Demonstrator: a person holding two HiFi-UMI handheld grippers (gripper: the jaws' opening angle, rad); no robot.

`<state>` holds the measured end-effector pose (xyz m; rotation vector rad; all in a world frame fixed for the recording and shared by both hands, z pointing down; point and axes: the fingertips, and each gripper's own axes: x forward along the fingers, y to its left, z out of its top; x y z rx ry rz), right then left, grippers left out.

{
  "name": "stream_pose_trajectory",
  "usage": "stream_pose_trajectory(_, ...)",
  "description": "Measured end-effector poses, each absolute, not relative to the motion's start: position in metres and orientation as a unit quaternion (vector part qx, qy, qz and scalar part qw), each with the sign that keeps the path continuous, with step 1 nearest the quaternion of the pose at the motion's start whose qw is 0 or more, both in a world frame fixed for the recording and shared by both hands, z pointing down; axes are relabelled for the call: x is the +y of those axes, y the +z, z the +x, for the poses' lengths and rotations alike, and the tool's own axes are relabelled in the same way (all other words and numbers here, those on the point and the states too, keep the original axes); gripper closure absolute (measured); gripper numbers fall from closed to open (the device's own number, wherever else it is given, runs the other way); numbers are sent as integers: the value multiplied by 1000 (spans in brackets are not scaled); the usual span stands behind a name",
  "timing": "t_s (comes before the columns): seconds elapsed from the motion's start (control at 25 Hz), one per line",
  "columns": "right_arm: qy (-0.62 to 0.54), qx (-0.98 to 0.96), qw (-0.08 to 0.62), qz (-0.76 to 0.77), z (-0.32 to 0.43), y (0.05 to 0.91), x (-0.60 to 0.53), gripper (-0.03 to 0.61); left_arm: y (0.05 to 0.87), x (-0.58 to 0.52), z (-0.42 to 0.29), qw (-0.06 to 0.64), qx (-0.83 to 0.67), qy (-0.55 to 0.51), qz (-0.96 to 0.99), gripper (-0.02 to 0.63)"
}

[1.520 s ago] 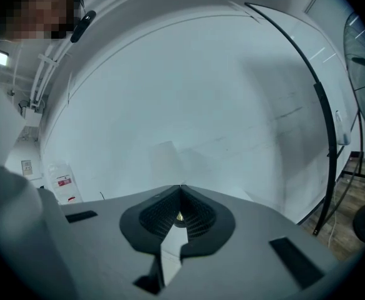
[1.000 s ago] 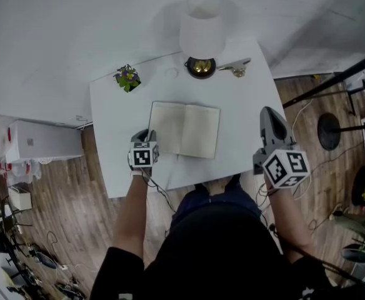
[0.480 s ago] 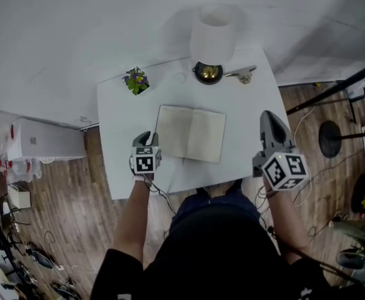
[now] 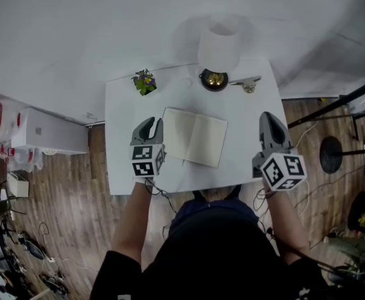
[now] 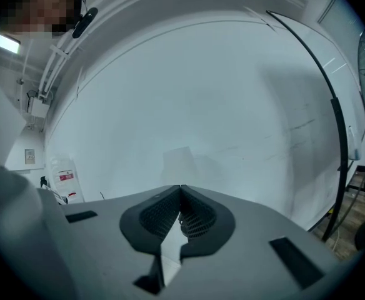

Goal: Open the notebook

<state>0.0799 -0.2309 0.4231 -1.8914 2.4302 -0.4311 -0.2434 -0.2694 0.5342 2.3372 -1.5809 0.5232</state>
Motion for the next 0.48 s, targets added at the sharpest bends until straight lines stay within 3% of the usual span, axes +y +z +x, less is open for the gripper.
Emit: stream_pose_trajectory(0.48, -17, 798, 27, -602, 105, 337, -245, 574, 351, -263, -180, 28, -557, 45, 829, 539)
